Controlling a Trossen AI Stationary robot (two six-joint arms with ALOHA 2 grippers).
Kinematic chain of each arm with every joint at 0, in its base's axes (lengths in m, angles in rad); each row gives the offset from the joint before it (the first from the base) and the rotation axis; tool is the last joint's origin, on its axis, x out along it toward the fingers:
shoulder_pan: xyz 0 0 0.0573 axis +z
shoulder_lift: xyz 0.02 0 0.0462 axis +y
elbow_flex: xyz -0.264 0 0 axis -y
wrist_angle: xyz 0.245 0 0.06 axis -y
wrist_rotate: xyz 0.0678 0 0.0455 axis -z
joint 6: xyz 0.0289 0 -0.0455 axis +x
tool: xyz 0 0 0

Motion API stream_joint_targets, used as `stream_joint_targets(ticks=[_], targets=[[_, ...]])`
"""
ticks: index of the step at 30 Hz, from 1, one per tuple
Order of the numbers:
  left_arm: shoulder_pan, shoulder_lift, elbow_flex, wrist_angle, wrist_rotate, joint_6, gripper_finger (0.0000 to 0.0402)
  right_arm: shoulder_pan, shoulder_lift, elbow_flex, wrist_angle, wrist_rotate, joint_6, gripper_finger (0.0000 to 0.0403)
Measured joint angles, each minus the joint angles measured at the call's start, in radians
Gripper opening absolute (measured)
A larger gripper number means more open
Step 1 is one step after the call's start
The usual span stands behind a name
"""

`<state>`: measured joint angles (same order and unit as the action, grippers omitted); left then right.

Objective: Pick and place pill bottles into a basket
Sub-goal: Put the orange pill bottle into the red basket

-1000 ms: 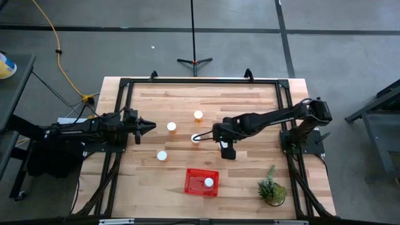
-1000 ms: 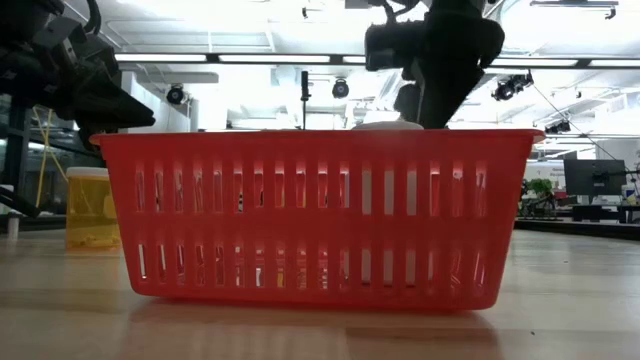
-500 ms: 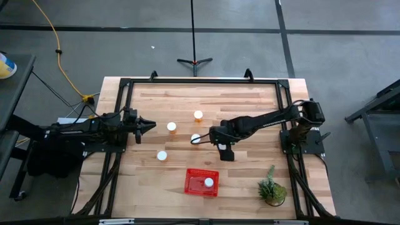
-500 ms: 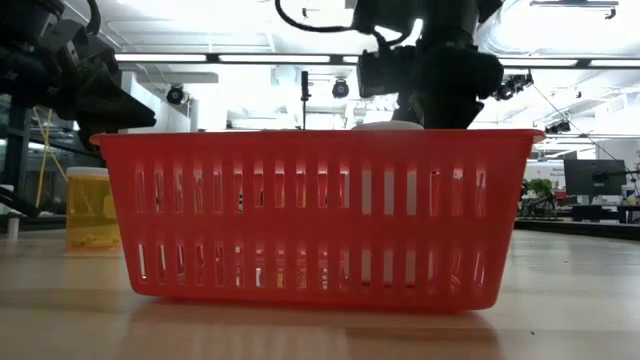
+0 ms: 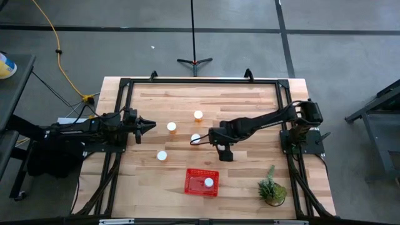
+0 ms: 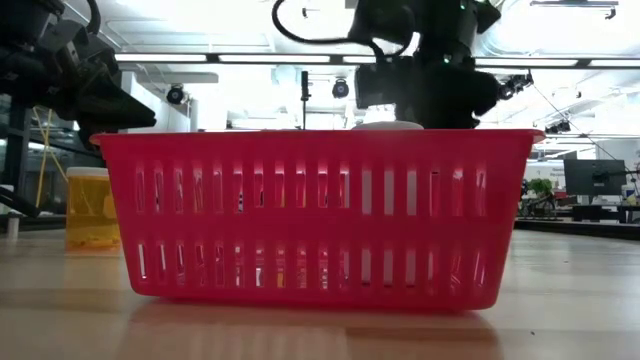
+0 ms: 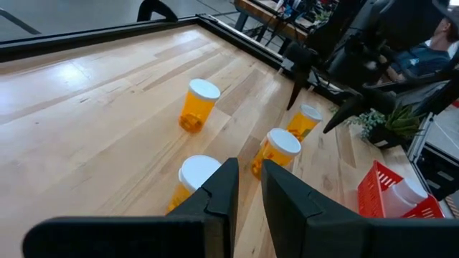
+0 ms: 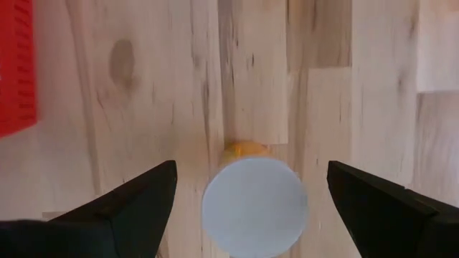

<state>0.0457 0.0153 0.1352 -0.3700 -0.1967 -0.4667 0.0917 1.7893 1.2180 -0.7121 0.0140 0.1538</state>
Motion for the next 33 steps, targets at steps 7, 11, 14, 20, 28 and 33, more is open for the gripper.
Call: stream_joint_targets(ticks=[7, 11, 14, 20, 28, 33], targets=[[0.000, 0.000, 0.000, 0.000, 0.000, 0.000, 0.0097, 0.000, 0.000, -0.045, 0.012, -0.011, 0.020, 0.0350], [0.000, 0.000, 0.000, 0.000, 0.000, 0.000, 0.0097, 0.000, 0.000, -0.044, 0.051, -0.006, 0.025, 0.0350], [0.000, 0.000, 0.000, 0.000, 0.000, 0.000, 0.0097, -0.001, 0.000, -0.044, 0.061, 0.004, 0.024, 0.0350], [0.000, 0.000, 0.000, 0.000, 0.000, 0.000, 0.0097, -0.001, 0.000, -0.044, 0.060, 0.016, 0.022, 0.0350], [0.000, 0.000, 0.000, 0.000, 0.000, 0.000, 0.0097, -0.002, 0.016, -0.044, 0.075, 0.014, 0.027, 0.0350], [0.000, 0.000, 0.000, 0.000, 0.000, 0.000, 0.0097, -0.009, 0.027, -0.043, 0.079, 0.006, 0.048, 0.0350]])
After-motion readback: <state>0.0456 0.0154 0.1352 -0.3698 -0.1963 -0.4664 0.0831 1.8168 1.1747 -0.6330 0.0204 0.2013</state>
